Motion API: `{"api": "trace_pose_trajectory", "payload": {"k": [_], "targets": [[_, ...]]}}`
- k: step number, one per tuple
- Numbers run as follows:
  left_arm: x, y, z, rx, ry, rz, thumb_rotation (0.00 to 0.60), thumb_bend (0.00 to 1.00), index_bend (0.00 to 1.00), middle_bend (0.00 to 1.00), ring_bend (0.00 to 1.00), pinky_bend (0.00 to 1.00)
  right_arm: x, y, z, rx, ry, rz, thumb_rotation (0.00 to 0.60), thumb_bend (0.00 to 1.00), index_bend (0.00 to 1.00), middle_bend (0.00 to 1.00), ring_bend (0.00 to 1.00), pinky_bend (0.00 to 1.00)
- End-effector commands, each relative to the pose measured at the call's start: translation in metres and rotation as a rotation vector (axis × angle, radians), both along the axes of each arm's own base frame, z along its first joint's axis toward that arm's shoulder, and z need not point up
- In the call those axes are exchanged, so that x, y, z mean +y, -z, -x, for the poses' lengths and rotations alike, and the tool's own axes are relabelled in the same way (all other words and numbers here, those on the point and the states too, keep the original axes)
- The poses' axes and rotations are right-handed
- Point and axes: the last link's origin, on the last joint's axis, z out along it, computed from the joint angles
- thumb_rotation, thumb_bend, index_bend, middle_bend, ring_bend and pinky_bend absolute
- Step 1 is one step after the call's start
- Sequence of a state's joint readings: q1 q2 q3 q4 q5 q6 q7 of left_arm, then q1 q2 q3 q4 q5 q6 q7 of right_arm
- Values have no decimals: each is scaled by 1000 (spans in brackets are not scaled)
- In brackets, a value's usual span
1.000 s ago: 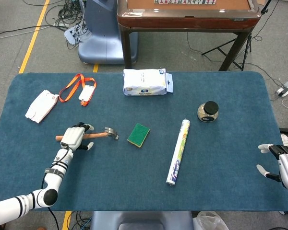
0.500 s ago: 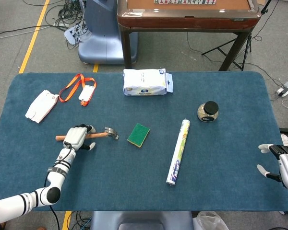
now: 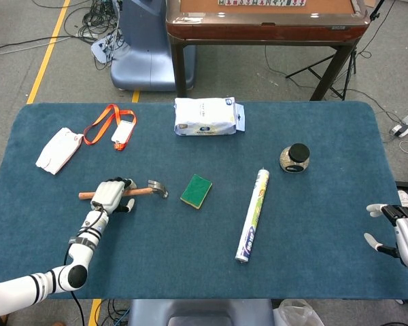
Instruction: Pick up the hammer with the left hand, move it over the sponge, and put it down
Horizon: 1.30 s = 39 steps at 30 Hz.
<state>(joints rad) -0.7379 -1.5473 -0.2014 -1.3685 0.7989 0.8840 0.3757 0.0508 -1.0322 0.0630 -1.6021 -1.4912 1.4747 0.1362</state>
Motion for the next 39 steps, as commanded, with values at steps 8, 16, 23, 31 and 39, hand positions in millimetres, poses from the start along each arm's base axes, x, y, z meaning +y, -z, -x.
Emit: {"api": "trace_pose_trajectory", "payload": {"k": [8,16,23,31,39], "targets": [[1,4,0,-2,-4,-4,600,430,356,363,216,187,0,0,0,-2,1,1,600,174,367,426,325,328],[3,7,0,5,-7,-7,600,442,389,399,247,187,0,0,1,-2,3,2,600,174,367,426,325,328],[4,8,-1,9,3,-17,600,450,424,436,277,187,0,-1,1,-3,4,1,600,174,367,426,325,328],[5,10,-2,11,12,-23,600,452,466,483,318,187,0,-1,1,-5,5,2,600,174,367,426,325,328],[8,7,-2,-4,26,-53,600,482,520,537,362,187,0,-1,1,-3,6,0,600,174,367,427,325,328]]}}
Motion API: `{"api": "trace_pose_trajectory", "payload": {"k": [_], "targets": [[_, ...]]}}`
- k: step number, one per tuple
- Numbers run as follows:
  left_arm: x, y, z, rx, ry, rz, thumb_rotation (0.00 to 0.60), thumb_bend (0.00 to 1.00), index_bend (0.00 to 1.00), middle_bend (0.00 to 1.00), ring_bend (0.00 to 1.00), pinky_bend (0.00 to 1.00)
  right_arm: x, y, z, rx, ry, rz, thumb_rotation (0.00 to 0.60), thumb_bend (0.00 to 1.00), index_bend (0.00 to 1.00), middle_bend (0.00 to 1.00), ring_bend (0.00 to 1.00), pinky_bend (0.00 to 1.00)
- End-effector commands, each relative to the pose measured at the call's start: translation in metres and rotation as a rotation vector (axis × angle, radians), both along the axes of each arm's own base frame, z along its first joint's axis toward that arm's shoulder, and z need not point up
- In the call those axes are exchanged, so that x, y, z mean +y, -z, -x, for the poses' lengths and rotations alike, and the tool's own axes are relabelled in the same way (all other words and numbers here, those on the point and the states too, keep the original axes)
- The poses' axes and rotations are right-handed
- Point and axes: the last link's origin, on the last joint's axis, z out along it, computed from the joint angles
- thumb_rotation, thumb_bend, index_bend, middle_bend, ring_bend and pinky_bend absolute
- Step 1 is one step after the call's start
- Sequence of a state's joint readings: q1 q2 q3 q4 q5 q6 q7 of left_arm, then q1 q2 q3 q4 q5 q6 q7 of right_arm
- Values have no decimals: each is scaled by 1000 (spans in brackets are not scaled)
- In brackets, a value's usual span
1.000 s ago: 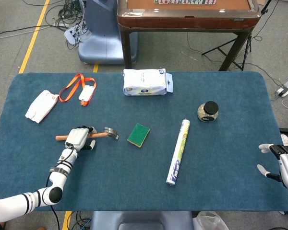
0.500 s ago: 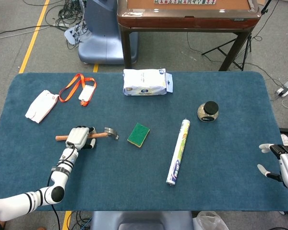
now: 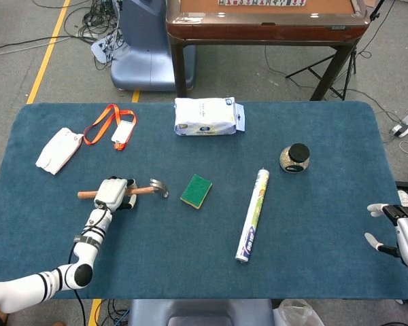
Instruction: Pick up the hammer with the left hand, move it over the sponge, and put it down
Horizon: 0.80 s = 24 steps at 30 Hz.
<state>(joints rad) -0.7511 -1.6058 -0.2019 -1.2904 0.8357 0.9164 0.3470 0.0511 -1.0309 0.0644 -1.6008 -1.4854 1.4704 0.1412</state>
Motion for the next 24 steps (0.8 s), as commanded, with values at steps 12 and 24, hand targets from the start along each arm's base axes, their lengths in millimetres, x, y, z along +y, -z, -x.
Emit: {"api": "trace_pose_trajectory", "payload": {"k": [12,24], "targets": [[2,-8,2,-86,35,-29,600,539,649,678,477,202,0,0,0,1,-1,0,600,174,366,427,325,328],[0,-19,-13,-285,198,-39,600,543,715,743,521,240,0,0,-1,1,-1,0,600,174,367,427,325,328]]}}
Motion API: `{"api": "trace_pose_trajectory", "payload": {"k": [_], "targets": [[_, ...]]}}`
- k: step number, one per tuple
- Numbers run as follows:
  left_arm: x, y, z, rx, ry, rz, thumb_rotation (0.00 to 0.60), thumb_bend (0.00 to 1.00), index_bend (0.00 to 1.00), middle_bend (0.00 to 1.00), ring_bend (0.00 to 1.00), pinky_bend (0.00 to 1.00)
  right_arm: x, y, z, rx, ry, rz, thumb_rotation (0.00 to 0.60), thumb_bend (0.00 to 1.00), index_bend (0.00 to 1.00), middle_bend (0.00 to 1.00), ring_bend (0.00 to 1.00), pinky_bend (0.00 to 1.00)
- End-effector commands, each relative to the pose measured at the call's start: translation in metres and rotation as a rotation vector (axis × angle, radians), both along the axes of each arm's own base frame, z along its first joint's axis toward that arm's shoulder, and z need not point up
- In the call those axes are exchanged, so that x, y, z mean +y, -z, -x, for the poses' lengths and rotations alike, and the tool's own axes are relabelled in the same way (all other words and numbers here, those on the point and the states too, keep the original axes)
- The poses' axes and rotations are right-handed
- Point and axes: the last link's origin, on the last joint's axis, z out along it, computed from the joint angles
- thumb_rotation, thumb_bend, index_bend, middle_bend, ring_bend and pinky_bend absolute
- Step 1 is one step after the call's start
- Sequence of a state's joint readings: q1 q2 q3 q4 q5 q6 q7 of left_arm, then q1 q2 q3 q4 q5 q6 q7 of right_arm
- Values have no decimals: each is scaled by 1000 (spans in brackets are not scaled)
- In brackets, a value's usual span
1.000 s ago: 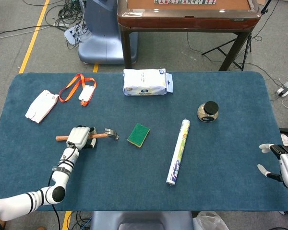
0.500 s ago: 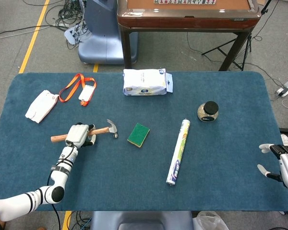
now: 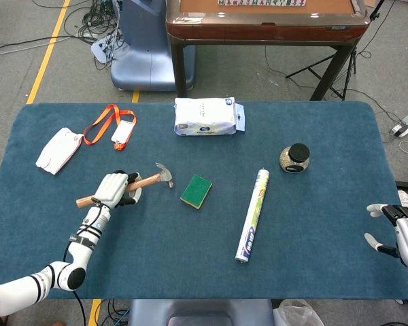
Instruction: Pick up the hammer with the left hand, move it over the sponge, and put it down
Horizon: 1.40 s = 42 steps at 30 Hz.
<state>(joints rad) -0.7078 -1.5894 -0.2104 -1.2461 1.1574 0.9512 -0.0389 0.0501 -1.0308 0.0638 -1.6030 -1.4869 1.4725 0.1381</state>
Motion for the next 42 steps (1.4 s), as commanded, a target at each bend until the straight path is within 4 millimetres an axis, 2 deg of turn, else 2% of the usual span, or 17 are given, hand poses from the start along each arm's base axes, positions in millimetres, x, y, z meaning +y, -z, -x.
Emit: {"api": "trace_pose_trajectory", "payload": {"k": [1,17,23,30,42], "targets": [[0,-6,-4,-72,79,-14,600,542,719,746,521,248,0,0,0,0,0,0,600,174,367,427,325,328],[-2,-1,-22,-160,317,-5,600,530,780,814,570,287,-1,0,0,2,3,-3,600,174,367,427,325,328],[-4,2,-30,-145,441,-33,600,530,783,819,587,354,-1,1,1,3,3,-4,600,174,367,427,325,328],[1,9,-36,-63,570,-72,600,529,782,820,596,430,-1,1,1,5,5,-7,600,174,367,427,325,328],[11,26,-29,119,654,-90,600,530,780,819,598,434,-3,2,1,7,8,-12,600,174,367,427,325,328]]}}
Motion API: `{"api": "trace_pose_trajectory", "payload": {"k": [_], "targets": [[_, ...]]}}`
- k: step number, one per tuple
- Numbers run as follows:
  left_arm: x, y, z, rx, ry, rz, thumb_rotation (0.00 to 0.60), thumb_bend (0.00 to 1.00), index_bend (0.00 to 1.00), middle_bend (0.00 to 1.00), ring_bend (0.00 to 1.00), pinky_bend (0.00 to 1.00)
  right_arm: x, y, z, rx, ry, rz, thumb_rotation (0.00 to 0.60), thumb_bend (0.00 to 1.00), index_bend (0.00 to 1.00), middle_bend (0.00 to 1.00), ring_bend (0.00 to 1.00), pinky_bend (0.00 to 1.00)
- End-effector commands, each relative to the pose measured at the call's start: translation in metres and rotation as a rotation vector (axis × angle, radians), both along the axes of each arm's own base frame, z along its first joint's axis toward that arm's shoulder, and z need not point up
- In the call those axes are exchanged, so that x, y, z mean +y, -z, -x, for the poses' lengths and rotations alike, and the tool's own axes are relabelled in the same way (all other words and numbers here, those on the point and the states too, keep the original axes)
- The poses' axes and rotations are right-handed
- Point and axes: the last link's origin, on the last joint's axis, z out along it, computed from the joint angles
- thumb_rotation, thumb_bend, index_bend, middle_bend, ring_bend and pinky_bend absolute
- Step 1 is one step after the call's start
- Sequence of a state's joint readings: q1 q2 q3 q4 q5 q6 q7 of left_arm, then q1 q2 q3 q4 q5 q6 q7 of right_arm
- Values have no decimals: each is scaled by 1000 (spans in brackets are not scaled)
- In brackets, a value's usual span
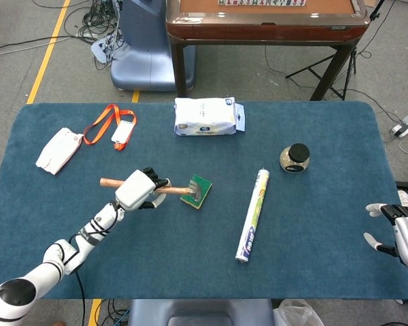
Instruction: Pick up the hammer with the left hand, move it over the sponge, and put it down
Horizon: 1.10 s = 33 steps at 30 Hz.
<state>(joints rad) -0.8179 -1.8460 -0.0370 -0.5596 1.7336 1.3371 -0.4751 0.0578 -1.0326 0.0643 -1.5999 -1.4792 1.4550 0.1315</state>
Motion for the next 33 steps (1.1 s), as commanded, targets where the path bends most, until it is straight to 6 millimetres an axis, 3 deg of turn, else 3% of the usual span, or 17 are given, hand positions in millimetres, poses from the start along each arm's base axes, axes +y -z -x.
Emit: {"api": "trace_pose_trajectory", "payload": {"k": [1,12,24,33], "targets": [[0,9,-1,28,18,2,600,530,780,819,598,434,0,0,0,1,1,-1,600,174,367,427,325,328],[11,11,0,-45,-56,-43,600,530,776,820,600,437,-2,3,1,8,8,-10,600,174,367,427,325,328],[1,37,8,128,-21,-38,600,530,774,821,602,436,-3,3,1,8,13,-9,600,174,367,427,325,328],[9,18,2,-16,-50,-73,600,530,774,822,602,436,-2,2,1,6,9,-9,600,174,367,427,325,328]]}}
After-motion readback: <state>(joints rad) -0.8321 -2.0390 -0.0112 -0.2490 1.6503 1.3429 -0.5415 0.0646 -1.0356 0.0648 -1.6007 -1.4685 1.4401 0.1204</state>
